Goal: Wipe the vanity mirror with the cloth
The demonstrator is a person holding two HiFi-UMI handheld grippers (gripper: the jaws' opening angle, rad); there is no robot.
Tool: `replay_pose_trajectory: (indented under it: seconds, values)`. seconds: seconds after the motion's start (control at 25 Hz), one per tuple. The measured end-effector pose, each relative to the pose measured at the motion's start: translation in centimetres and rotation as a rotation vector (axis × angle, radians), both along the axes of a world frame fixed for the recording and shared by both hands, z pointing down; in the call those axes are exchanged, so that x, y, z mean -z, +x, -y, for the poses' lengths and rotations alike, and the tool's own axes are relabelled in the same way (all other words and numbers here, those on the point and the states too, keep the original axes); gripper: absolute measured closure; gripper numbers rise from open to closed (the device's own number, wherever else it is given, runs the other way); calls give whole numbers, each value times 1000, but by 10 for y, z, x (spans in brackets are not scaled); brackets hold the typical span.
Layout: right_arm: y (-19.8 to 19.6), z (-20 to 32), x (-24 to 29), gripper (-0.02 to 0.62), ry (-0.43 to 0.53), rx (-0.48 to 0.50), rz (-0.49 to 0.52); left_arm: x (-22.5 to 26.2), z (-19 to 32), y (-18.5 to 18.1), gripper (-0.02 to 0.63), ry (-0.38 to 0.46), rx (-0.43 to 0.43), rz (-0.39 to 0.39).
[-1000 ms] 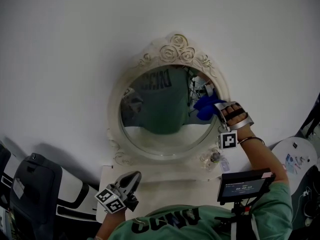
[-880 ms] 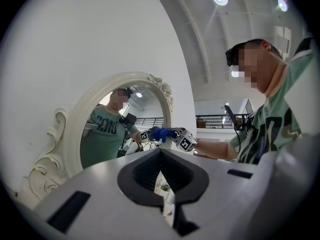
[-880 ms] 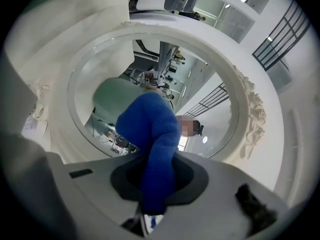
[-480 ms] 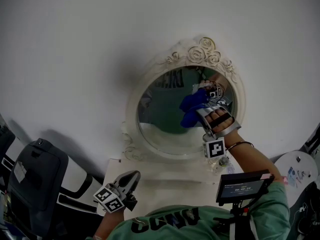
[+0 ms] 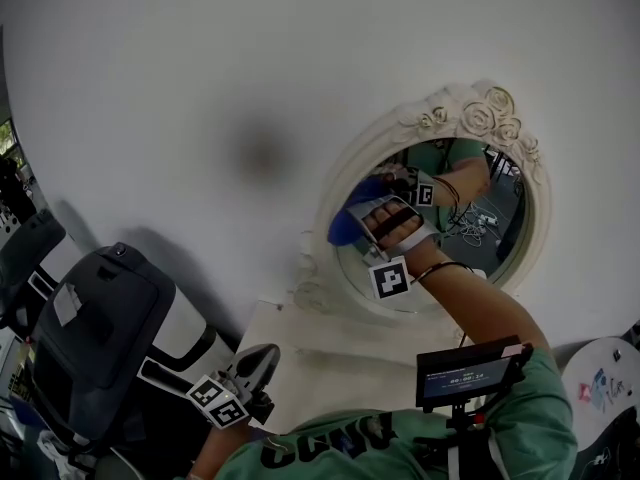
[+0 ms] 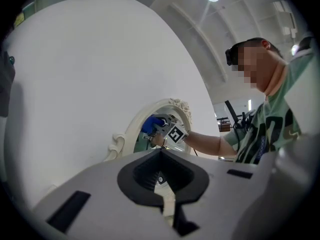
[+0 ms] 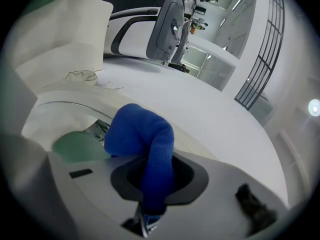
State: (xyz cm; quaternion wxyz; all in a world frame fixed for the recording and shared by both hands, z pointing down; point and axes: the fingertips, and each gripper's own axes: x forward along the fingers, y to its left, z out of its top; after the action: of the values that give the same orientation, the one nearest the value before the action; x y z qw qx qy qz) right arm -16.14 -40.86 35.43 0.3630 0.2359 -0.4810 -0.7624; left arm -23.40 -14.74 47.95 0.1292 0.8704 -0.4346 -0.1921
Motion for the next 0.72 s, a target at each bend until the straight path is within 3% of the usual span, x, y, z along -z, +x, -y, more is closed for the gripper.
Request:
replay_pose_trajectory:
  seconds: [0.2, 0.32, 0.48, 0.72]
  values:
    - [3, 4, -2, 546, -11, -4, 25, -4, -1, -11, 606, -14, 20, 2]
    - [33, 5, -4, 546, -31, -39, 42, 0, 8, 2, 606, -5, -15, 4]
    - [112, 6, -6, 546, -27, -126, 59, 7, 27, 34, 606, 9, -97, 15]
    - [255, 6, -4, 546, -16, -330, 78, 16, 51, 93, 606, 27, -222, 25]
